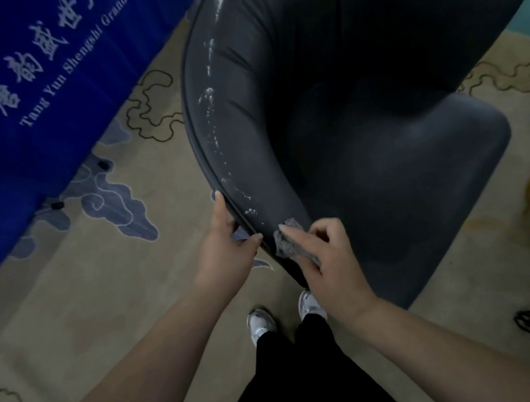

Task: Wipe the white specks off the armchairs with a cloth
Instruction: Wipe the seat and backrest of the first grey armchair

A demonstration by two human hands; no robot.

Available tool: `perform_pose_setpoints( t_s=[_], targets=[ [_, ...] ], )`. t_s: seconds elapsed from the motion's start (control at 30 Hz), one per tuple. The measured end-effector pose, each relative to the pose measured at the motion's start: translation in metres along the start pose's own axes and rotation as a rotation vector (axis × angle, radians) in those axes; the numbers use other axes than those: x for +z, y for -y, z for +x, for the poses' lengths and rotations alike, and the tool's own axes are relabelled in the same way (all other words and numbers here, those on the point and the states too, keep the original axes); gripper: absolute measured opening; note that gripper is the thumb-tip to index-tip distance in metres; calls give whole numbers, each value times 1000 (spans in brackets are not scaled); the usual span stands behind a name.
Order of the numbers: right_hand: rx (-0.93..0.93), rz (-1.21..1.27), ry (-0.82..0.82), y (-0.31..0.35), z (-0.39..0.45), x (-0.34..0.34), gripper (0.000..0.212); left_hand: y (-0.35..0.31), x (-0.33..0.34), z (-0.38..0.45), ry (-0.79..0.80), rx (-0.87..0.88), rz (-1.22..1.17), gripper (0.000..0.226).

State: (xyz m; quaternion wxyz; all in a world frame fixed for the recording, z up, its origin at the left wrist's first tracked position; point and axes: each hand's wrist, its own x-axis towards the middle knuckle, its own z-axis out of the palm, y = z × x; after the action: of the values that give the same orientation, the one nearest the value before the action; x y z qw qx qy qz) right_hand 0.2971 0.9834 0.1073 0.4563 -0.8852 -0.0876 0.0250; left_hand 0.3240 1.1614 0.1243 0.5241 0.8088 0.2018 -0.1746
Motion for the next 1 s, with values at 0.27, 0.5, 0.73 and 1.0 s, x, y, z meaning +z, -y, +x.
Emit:
perform_pose_setpoints(
  t_s=[0.27, 0.5, 0.73, 1.0],
  targets=[
    [27, 13, -8, -1, -2, -3, 47, 2, -2, 2, 7, -25, -24, 101],
    [-24, -26, -30, 3, 15, 6, 43, 2, -8, 5, 30, -9, -81, 100],
    [-54, 26, -28, -7, 8, 1, 40, -1, -11, 3, 40, -7, -83, 103],
    [-33, 57, -2, 0, 75, 17, 35, 2, -11, 3, 32, -4, -73, 101]
  ],
)
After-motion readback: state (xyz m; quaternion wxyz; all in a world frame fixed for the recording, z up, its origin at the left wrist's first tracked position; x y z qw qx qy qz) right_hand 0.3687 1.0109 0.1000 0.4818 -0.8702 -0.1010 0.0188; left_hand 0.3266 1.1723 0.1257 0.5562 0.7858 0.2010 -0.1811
